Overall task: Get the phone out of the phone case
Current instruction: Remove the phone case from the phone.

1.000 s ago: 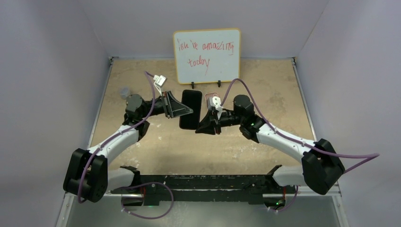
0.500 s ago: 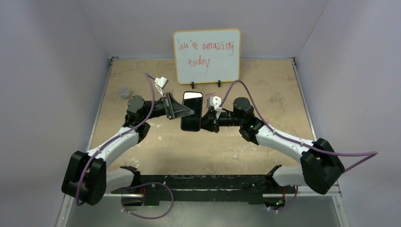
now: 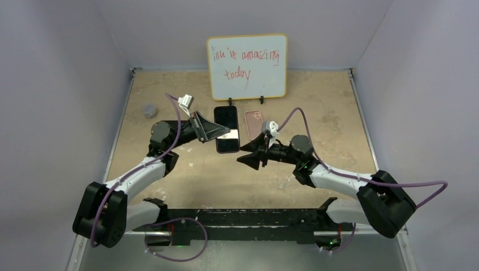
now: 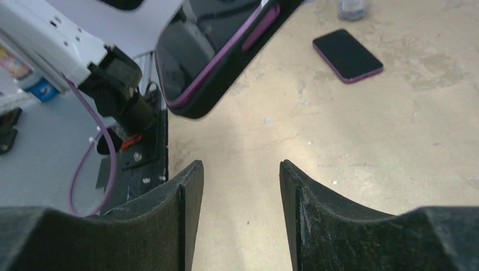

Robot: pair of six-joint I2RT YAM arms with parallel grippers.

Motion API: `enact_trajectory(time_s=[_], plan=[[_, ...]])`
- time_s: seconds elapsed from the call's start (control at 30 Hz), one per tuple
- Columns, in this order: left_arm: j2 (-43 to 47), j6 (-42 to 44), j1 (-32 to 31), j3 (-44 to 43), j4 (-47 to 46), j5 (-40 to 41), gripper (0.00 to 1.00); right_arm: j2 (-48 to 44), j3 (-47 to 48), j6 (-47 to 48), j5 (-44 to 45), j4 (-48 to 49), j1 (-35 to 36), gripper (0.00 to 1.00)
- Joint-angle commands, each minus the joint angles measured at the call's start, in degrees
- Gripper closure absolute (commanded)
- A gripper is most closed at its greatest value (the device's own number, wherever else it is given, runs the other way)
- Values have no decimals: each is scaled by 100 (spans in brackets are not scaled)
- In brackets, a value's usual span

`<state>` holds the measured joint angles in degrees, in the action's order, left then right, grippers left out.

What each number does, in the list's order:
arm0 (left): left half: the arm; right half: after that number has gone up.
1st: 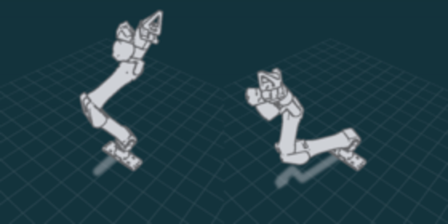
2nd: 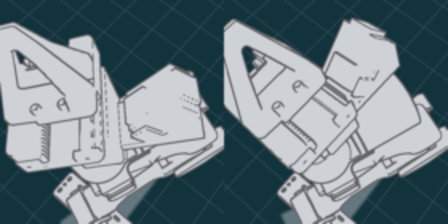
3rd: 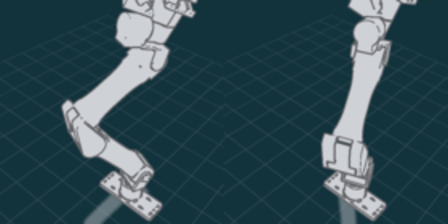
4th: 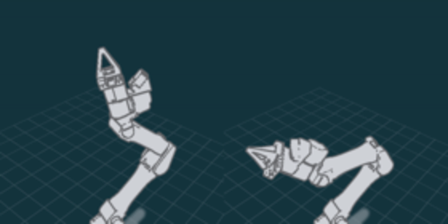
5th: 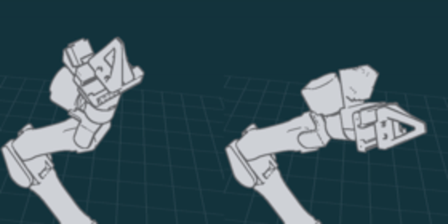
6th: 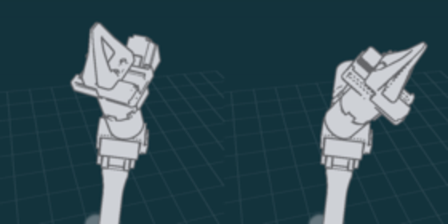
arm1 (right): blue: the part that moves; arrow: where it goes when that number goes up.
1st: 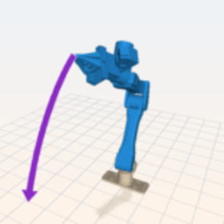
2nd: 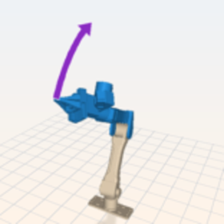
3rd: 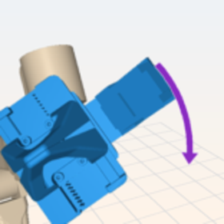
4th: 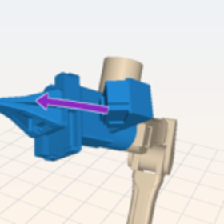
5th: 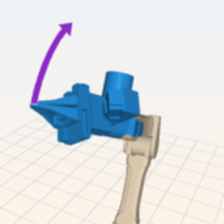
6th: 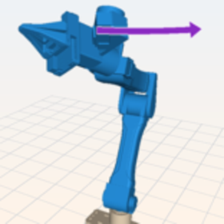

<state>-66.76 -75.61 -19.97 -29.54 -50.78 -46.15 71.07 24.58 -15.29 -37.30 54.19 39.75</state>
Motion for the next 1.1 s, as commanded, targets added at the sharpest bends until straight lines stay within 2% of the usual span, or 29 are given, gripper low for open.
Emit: enact_trajectory(time_s=[0.0,0.1,0.23,0.47,0.7,1.07], plan=[[-81,-640,-7,145,-1211,268,100,23,114,-575,208,1030,42,45],[-40,-730,-7,315,-1303,534,100,218,55,-903,484,1629,167,42],[184,-858,-16,617,-1239,1099,100,536,-100,-1129,1285,2492,537,40],[907,-933,-125,1081,-918,2283,100,1535,-77,-1470,2310,4111,1157,37],[1322,-920,-374,1294,-837,3073,100,1911,109,-1334,3069,4477,1677,35],[1147,-1082,-728,1482,-1195,3498,100,2053,283,-1293,3699,4742,1889,33]])
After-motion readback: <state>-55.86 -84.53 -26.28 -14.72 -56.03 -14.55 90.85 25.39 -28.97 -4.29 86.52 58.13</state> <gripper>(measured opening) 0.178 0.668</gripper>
